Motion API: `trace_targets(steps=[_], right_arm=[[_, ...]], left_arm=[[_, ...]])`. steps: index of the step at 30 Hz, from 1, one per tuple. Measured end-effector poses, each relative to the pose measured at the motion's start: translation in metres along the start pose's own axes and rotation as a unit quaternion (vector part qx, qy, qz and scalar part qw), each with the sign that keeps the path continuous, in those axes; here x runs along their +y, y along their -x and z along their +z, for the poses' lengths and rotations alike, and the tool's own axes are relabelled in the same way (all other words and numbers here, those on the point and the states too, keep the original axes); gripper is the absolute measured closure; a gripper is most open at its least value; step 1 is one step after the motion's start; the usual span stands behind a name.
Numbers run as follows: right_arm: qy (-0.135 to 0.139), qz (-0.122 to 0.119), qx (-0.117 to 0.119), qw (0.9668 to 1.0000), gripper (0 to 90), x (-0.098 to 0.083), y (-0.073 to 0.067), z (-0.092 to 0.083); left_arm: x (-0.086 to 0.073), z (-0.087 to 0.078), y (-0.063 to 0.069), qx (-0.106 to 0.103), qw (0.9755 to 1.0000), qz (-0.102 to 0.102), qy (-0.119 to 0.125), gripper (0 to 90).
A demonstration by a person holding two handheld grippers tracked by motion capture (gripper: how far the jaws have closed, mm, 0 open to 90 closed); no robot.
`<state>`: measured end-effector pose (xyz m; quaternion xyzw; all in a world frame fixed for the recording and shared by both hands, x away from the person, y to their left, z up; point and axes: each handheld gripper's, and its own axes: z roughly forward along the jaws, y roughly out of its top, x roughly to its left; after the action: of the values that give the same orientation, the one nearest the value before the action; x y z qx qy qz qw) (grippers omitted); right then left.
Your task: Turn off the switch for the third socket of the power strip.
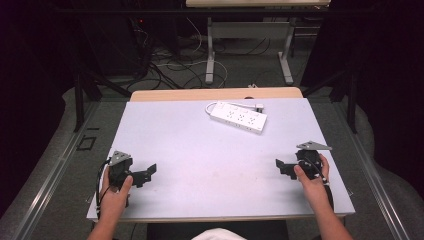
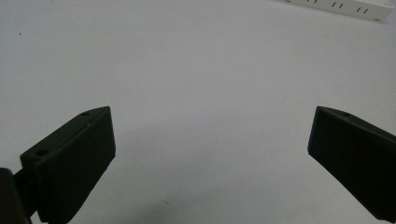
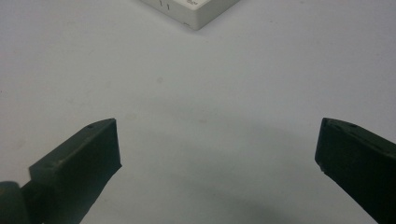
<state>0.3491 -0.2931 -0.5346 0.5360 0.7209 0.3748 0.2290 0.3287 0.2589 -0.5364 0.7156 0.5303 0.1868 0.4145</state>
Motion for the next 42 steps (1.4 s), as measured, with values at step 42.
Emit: trace_targets(steps=[42], right_arm=[[-0.006,-0.039,-0.016,0.9991,0.0,0.063,-0.006,0.007]], left_arm=[[-0.001,-0.001,0.0,0.038,0.9993,-0.003,-0.001,1.9]])
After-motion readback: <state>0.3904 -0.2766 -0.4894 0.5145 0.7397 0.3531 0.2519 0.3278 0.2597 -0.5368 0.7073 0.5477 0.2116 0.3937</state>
